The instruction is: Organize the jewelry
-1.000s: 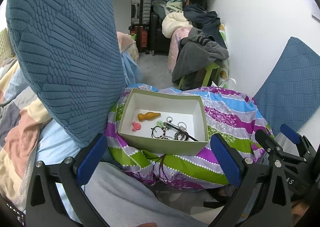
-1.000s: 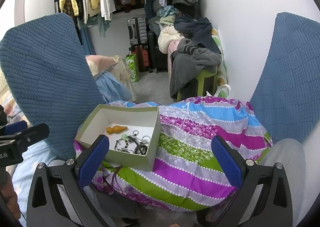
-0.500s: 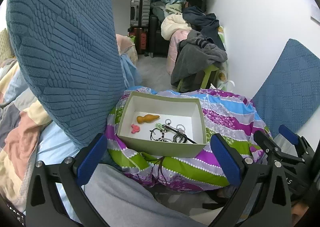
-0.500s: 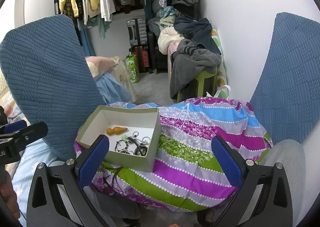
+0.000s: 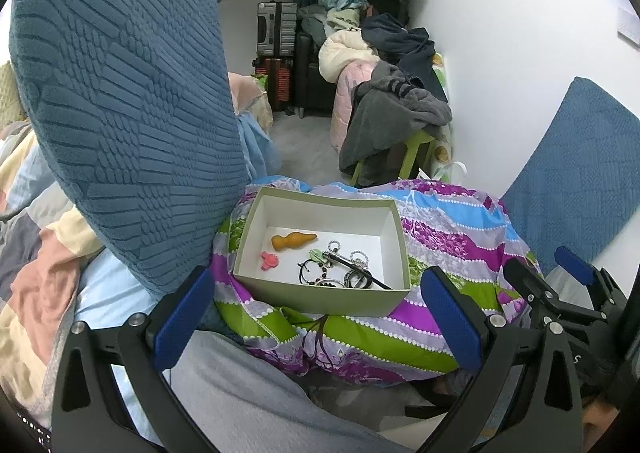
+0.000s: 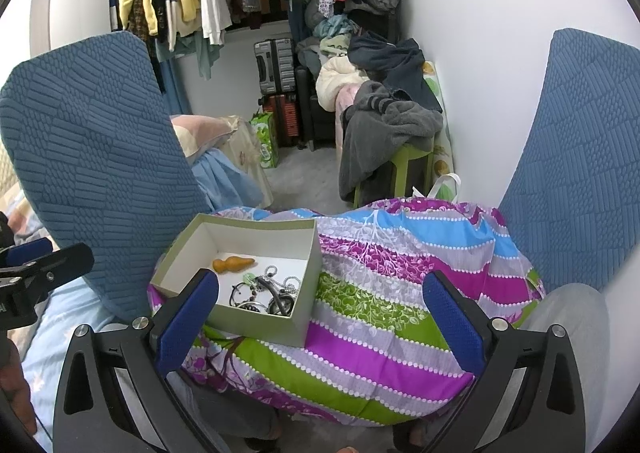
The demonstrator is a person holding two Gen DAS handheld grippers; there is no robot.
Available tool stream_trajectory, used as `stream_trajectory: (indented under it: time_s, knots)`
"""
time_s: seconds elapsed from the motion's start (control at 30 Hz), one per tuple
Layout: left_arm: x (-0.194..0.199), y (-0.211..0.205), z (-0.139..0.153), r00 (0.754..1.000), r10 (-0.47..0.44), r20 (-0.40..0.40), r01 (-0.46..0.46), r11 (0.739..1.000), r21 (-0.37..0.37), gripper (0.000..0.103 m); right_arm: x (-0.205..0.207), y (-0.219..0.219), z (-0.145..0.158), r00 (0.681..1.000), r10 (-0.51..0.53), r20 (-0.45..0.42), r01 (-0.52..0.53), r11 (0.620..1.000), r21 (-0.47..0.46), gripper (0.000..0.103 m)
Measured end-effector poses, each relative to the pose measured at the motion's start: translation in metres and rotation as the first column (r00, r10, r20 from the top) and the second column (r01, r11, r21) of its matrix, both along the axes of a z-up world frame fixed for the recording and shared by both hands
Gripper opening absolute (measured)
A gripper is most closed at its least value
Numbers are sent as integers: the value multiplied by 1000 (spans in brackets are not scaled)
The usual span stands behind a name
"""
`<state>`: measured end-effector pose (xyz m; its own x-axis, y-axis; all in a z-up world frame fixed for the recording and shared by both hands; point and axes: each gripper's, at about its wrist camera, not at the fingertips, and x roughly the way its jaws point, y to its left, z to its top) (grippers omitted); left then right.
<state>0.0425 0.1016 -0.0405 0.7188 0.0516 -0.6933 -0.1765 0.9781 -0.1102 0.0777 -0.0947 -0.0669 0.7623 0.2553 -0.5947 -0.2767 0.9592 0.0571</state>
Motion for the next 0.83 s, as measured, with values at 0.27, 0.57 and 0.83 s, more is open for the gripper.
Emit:
stream_trajectory:
  time_s: [0.27, 0.57, 0.83]
  knots:
    - [0, 0, -2, 1000, 2, -11, -2, 1000, -6, 102, 0, 0, -2, 1000, -1, -3, 1, 1000, -2, 103]
    - [1, 0, -2, 1000, 4, -13, -4, 1000, -5, 102, -1, 0, -3, 1000, 1, 1, -1, 1000, 4, 103]
    - [1, 2, -2, 1000, -2, -2, 2, 1000, 10, 102, -2, -4, -5, 1000, 0, -18, 0, 1000, 14, 103]
